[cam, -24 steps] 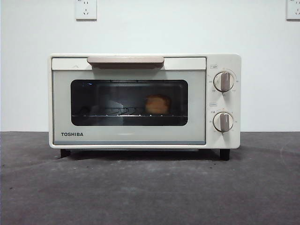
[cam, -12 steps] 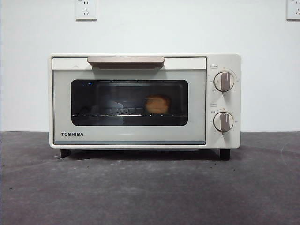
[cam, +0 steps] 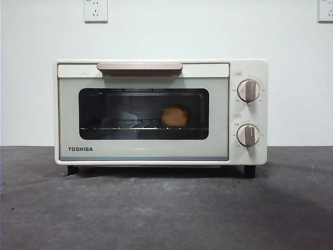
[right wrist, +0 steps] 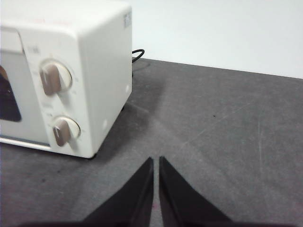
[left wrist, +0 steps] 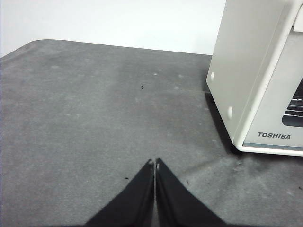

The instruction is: The left arm flap open the oven, the right arm pick bread and place it into oven, the left arm flap close the oven

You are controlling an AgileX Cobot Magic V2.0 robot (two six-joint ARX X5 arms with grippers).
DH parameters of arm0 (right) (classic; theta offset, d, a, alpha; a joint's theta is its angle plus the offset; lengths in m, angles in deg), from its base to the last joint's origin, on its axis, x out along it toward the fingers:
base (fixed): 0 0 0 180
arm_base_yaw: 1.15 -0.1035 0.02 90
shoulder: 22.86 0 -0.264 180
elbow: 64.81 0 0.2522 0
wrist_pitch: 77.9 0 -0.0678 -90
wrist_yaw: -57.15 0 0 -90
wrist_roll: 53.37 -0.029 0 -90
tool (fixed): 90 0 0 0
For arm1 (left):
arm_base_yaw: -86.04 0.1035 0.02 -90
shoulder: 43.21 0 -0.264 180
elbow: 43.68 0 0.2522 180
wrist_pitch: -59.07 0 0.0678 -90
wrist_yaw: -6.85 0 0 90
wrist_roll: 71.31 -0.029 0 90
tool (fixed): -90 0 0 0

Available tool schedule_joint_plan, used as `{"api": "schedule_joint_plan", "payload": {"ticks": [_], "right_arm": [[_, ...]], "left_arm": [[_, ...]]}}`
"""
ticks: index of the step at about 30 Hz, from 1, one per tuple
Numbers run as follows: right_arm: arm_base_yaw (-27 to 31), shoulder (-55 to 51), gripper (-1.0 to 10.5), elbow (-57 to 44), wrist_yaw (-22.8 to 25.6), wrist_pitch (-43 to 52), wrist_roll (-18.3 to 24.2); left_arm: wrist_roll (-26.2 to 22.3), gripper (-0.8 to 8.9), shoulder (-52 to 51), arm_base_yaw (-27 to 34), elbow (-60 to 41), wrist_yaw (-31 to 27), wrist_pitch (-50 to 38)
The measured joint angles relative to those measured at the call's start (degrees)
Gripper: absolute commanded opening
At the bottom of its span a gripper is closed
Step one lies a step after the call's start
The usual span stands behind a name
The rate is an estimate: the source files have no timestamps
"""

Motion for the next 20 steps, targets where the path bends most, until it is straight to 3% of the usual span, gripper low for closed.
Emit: {"api": "schedule_joint_plan", "payload": {"ticks": [8,20], "right_arm": [[0.63,-7.58,0.2,-10.29,-0.04,3.08,0.33],[1.38,-8.61,0.2,-10.82,-0.02,2.32,0.37]], "left_arm": [[0.00,0.10,0.00,0.00,0.00,0.00,0.00],[0.00,0.10,0.00,0.00,0.00,0.00,0.00]]}}
